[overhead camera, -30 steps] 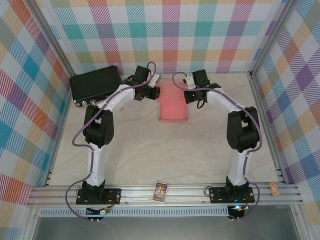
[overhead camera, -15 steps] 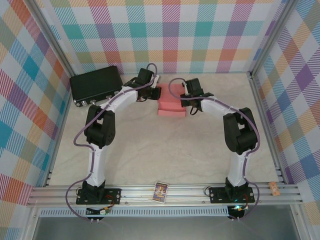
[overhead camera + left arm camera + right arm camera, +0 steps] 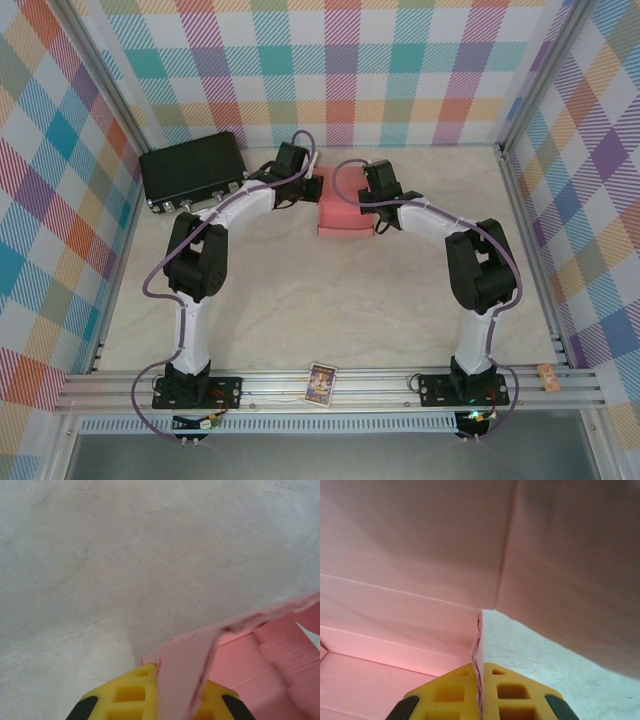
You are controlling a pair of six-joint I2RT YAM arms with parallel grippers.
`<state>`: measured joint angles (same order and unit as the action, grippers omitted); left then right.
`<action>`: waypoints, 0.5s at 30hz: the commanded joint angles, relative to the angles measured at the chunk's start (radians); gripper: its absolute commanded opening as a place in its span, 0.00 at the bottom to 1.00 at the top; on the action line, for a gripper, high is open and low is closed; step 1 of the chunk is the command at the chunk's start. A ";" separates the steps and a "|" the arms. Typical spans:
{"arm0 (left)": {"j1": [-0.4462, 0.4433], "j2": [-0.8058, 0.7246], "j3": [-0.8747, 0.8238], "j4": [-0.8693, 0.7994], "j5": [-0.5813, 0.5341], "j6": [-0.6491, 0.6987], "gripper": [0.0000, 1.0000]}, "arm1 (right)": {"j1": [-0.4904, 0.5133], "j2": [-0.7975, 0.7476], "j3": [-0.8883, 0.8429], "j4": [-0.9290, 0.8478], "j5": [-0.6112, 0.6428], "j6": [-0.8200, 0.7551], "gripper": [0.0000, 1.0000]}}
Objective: Fold the paper box
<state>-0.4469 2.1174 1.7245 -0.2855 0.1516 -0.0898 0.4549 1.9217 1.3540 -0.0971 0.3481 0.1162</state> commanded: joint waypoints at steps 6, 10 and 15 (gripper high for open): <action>-0.011 -0.059 -0.032 0.056 -0.010 -0.015 0.00 | 0.013 -0.032 0.015 0.015 0.012 0.020 0.05; -0.019 -0.072 -0.054 0.077 -0.016 -0.031 0.00 | 0.020 -0.034 0.007 0.016 0.024 0.045 0.05; -0.027 -0.088 -0.093 0.112 -0.029 -0.063 0.00 | 0.037 -0.033 -0.018 0.041 0.076 0.070 0.04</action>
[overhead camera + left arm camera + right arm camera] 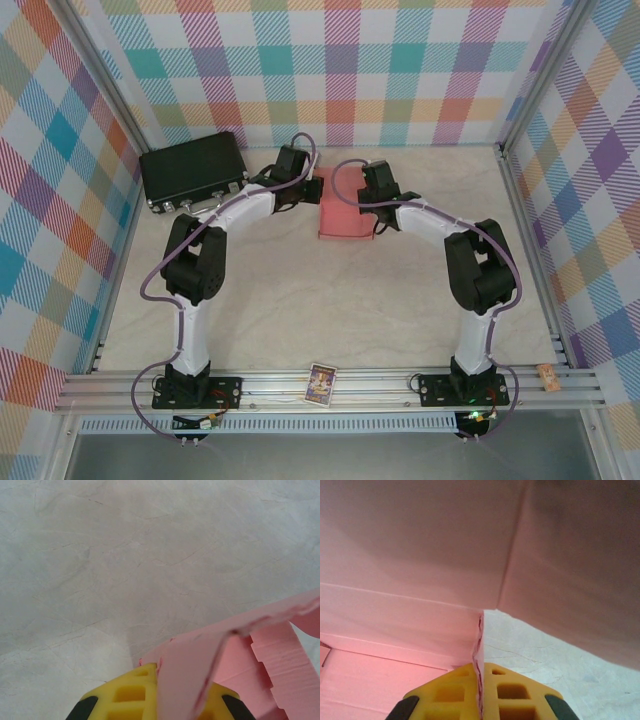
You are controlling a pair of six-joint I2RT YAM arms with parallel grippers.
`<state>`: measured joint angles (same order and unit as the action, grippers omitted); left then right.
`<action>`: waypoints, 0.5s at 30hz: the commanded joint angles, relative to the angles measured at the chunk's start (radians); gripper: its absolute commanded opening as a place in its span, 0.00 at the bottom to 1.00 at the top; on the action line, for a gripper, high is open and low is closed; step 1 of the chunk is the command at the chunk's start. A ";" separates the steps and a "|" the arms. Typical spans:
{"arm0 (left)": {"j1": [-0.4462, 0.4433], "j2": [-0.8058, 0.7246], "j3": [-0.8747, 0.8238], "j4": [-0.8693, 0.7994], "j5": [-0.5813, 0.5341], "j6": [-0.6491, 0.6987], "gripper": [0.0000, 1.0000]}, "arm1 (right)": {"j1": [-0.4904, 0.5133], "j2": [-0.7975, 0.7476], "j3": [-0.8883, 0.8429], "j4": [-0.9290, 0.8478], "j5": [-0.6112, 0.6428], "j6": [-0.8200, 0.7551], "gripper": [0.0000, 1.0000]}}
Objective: Fold the paper box
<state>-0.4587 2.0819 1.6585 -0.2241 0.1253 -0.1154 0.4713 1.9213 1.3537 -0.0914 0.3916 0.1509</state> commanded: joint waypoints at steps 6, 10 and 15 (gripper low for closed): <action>-0.022 -0.067 -0.087 0.098 0.000 -0.060 0.00 | 0.040 -0.038 -0.079 0.086 0.089 0.064 0.03; -0.026 -0.071 -0.111 0.118 0.000 -0.086 0.00 | 0.045 -0.041 -0.118 0.109 0.102 0.098 0.02; -0.036 -0.082 -0.143 0.149 -0.007 -0.103 0.00 | 0.062 -0.045 -0.150 0.129 0.138 0.119 0.02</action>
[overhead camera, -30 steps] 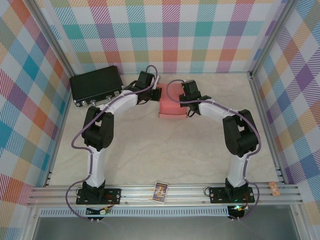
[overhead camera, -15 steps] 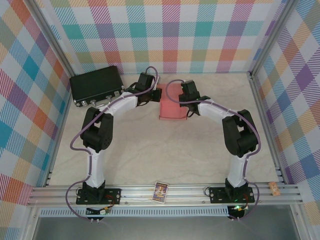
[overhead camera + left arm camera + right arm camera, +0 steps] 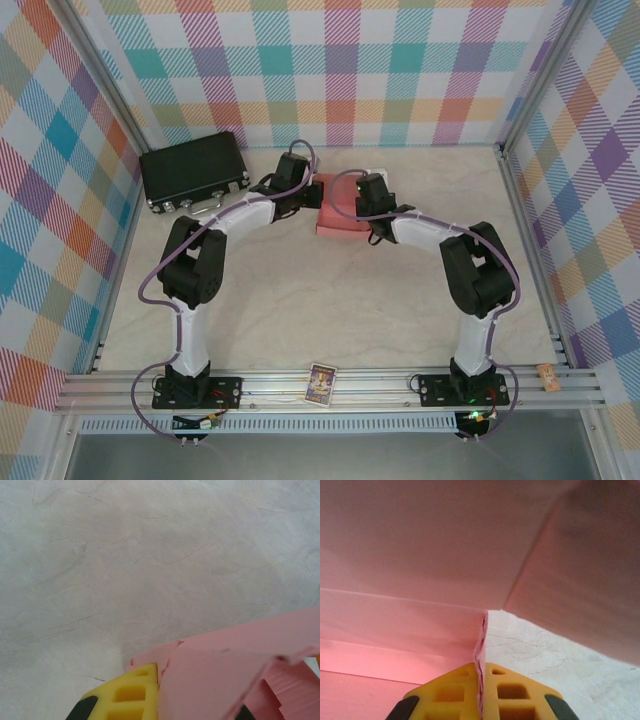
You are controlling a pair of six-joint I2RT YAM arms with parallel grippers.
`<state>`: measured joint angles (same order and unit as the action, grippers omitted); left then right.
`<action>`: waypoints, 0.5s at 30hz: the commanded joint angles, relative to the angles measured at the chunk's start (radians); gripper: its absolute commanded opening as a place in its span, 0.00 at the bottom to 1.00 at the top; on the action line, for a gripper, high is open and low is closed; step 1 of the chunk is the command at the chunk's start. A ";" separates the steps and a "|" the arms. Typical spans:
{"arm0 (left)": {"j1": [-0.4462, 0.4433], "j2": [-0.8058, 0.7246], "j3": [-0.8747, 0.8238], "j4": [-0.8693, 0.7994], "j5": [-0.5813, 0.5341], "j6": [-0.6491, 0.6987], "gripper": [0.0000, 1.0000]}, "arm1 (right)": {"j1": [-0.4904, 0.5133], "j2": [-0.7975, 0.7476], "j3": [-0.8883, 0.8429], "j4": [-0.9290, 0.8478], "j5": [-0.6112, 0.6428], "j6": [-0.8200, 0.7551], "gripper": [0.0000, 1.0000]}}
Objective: Fold the paper box
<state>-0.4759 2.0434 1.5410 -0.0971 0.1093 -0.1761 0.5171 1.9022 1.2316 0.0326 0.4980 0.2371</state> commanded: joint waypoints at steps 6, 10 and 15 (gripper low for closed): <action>-0.029 -0.060 -0.058 0.049 0.008 -0.048 0.00 | 0.036 -0.043 -0.059 0.024 0.073 0.033 0.02; -0.038 -0.075 -0.108 0.093 -0.001 -0.048 0.00 | 0.053 -0.050 -0.090 0.050 0.104 0.032 0.02; -0.045 -0.099 -0.177 0.157 -0.009 -0.050 0.00 | 0.068 -0.049 -0.101 0.050 0.117 0.045 0.02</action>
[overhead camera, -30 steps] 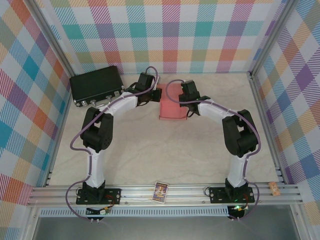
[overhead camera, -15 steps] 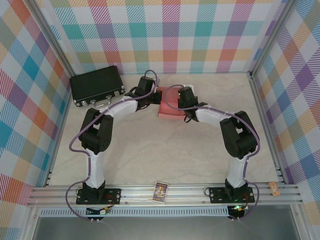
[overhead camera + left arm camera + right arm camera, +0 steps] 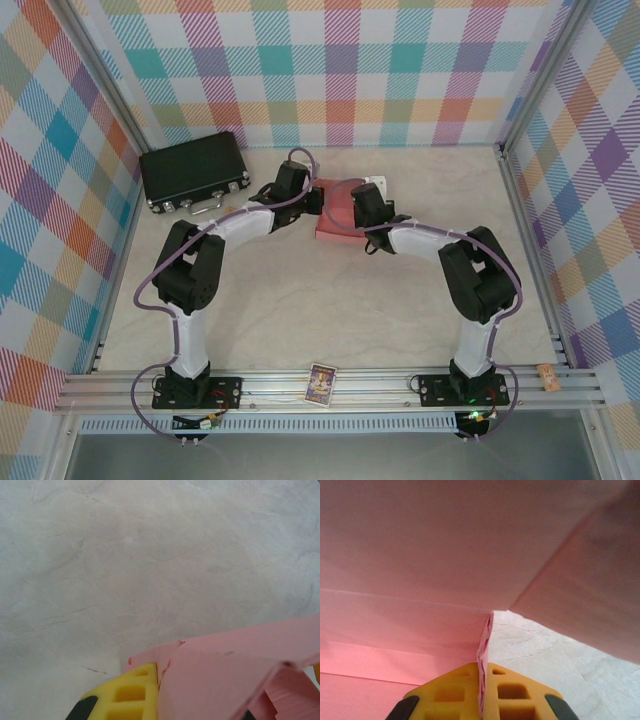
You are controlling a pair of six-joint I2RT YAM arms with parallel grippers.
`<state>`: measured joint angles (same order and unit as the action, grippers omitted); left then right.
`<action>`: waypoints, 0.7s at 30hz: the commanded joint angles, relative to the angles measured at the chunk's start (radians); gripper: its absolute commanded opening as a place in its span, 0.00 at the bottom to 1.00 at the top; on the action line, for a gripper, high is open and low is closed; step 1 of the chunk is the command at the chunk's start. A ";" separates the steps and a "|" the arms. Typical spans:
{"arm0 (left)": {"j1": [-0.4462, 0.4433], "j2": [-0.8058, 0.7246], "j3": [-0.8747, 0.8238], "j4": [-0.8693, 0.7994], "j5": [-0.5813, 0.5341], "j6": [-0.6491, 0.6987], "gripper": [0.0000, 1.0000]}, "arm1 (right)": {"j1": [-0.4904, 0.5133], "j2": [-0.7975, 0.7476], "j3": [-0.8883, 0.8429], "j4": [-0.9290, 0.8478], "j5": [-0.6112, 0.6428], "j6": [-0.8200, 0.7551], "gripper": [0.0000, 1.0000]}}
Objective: Fold the paper box
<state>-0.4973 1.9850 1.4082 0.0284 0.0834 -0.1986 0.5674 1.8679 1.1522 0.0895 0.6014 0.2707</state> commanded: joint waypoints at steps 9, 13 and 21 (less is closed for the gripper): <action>-0.029 -0.087 -0.097 0.043 -0.010 0.005 0.00 | 0.028 -0.025 0.007 -0.049 0.014 -0.025 0.07; -0.029 -0.120 -0.108 0.021 -0.006 0.053 0.00 | 0.027 -0.071 0.017 -0.104 -0.019 -0.083 0.20; -0.029 -0.160 -0.116 -0.074 0.016 0.119 0.00 | 0.018 -0.165 -0.014 -0.205 -0.187 -0.143 0.47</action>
<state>-0.5114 1.8736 1.3113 0.0074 0.0811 -0.1188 0.5850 1.7580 1.1511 -0.0578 0.5064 0.1631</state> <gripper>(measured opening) 0.050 0.457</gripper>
